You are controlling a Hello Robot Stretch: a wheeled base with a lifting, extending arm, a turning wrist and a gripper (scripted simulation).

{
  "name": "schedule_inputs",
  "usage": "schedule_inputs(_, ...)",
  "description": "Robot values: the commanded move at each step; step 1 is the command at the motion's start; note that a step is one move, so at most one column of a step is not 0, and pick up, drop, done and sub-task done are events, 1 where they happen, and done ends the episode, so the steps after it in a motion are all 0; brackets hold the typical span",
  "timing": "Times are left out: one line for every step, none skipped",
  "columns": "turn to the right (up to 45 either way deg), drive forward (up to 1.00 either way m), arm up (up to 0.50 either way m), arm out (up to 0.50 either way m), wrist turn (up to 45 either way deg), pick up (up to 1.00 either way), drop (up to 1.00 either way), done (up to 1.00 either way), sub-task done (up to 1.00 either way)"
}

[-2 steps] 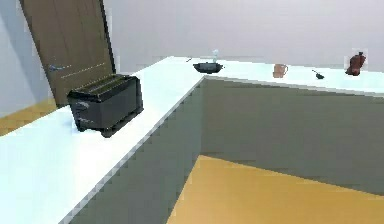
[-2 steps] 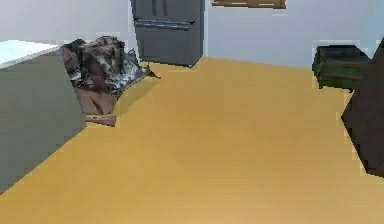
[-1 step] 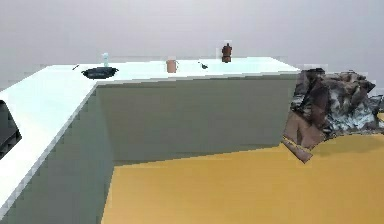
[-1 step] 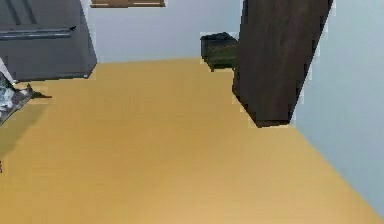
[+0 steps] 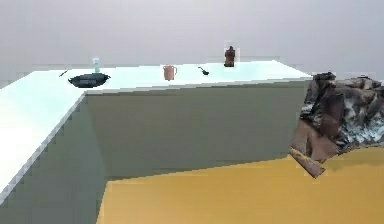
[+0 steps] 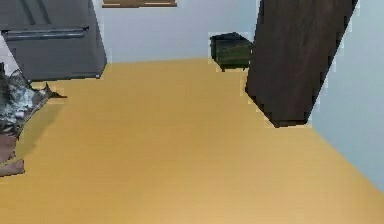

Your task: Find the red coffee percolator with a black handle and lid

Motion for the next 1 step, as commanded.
schedule_inputs(6.0,0.00,0.00,0.00,0.0,0.00,0.00,0.00,0.00)
